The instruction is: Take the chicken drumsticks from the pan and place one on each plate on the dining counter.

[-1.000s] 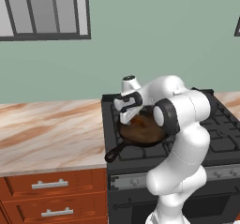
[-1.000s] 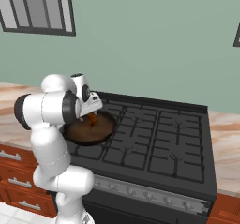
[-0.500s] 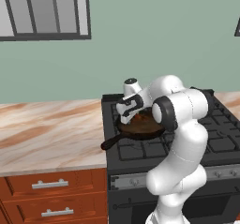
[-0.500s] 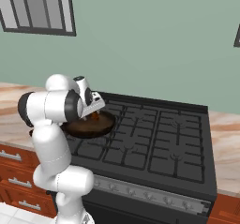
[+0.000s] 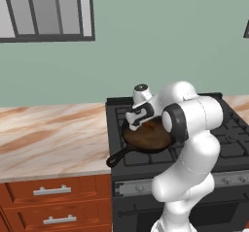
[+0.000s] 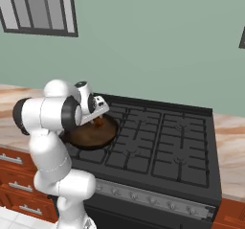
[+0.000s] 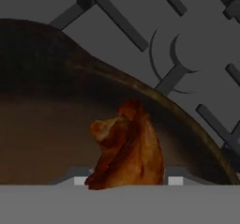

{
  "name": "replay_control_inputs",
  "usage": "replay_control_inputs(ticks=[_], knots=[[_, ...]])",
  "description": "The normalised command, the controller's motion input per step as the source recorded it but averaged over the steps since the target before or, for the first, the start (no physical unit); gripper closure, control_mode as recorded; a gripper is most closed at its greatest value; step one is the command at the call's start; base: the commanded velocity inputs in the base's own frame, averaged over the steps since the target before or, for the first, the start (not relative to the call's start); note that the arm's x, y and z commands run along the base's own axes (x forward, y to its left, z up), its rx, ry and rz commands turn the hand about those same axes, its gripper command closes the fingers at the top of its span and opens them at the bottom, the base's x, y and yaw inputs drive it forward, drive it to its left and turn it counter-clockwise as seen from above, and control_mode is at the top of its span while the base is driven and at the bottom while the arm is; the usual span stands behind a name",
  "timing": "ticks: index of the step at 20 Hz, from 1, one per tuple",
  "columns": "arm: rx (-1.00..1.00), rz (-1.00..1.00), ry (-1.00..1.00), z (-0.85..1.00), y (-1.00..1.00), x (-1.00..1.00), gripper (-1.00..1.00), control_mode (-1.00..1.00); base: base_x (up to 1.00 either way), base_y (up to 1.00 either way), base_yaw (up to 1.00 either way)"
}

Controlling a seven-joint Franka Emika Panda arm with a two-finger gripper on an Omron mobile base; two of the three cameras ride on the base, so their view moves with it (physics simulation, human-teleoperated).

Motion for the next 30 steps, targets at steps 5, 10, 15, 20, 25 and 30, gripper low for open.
replay_control_inputs(ticks=[5, 10, 15, 20, 25, 30], knots=[[0.0, 0.0, 0.0, -0.34, -0.63, -0.48, 1.0, -1.0, 0.0, 0.0, 0.0], [0.02, 0.01, 0.0, -0.01, -0.5, -0.59, 1.0, -1.0, 0.0, 0.0, 0.0], [0.03, 0.11, 0.06, 0.93, -0.04, -0.58, 1.0, -1.0, 0.0, 0.0, 0.0], [0.0, 0.21, 0.33, 1.0, 0.31, -0.42, 1.0, -1.0, 0.0, 0.0, 0.0], [0.0, 0.15, 0.38, 1.0, 0.1, -0.99, 1.0, -1.0, 0.0, 0.0, 0.0], [0.0, 0.0, 0.1, 0.33, -0.2, -1.0, 1.0, -1.0, 0.0, 0.0, 0.0]])
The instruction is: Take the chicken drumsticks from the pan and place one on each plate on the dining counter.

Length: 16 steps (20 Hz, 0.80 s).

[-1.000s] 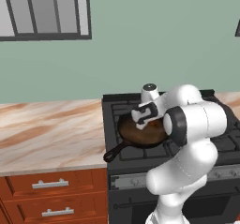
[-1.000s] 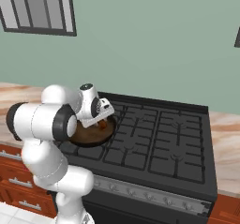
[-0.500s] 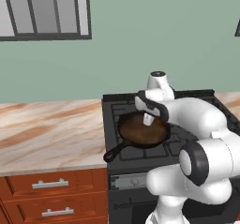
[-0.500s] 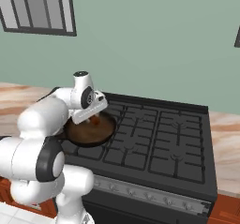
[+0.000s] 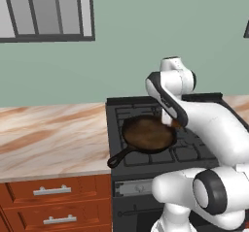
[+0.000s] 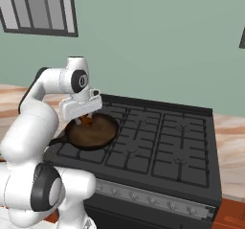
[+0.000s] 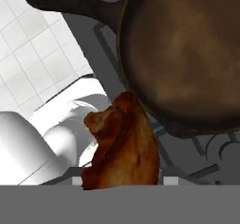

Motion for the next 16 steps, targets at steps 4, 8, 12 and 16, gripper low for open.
replay_control_inputs(ticks=[4, 8, 12, 16], knots=[[0.0, 0.0, 0.0, -0.11, -0.28, -0.92, 1.0, -1.0, 0.0, 0.0, 0.0], [0.0, 0.0, 0.0, -0.06, -0.03, -0.21, 1.0, -1.0, 0.0, 0.0, 0.0], [0.0, 0.0, 0.03, 0.0, 0.0, 0.01, 1.0, -1.0, 0.0, 0.0, 0.0], [0.0, 0.0, 0.07, 0.0, 0.0, 0.05, 1.0, -1.0, 0.0, 0.0, 0.0]])
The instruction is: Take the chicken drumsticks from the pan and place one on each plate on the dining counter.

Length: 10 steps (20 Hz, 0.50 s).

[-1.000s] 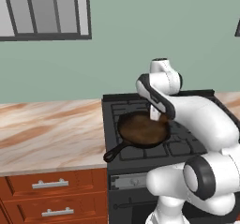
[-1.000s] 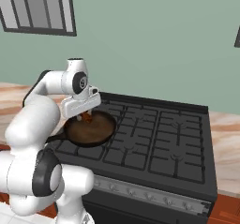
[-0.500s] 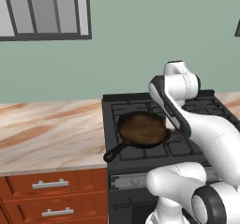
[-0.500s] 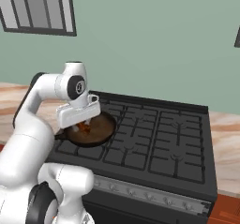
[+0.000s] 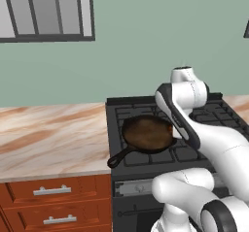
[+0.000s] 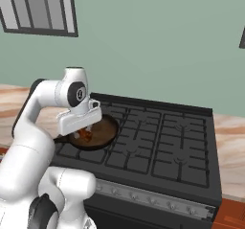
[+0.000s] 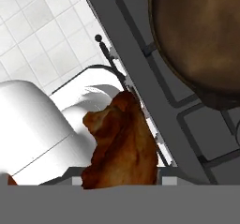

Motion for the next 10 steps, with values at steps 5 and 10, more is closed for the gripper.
replay_control_inputs(ticks=[5, 10], knots=[[0.0, 0.0, 0.02, 0.0, 0.0, 0.0, 1.0, 1.0, -0.19, -0.24, -0.05], [0.0, 0.0, 0.0, 0.0, 0.0, 0.0, 1.0, 1.0, -0.57, -0.81, -0.16]])
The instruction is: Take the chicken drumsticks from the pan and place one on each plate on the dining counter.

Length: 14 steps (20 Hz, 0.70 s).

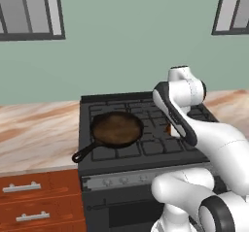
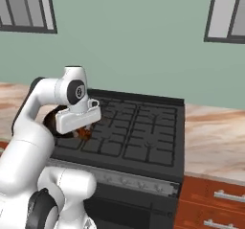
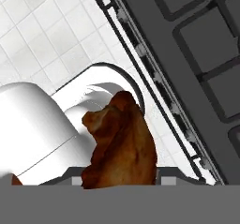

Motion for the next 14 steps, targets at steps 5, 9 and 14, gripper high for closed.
replay_control_inputs(ticks=[5, 9, 14], knots=[[0.0, 0.0, 0.0, 0.0, 0.0, 0.0, 1.0, 1.0, -0.56, -0.89, -0.14], [0.0, 0.0, 0.0, 0.0, 0.0, 0.0, 1.0, 1.0, -0.02, -1.0, -0.13], [0.0, 0.0, 0.0, 0.0, 0.0, 0.0, 1.0, 1.0, 0.04, -1.0, -0.05]])
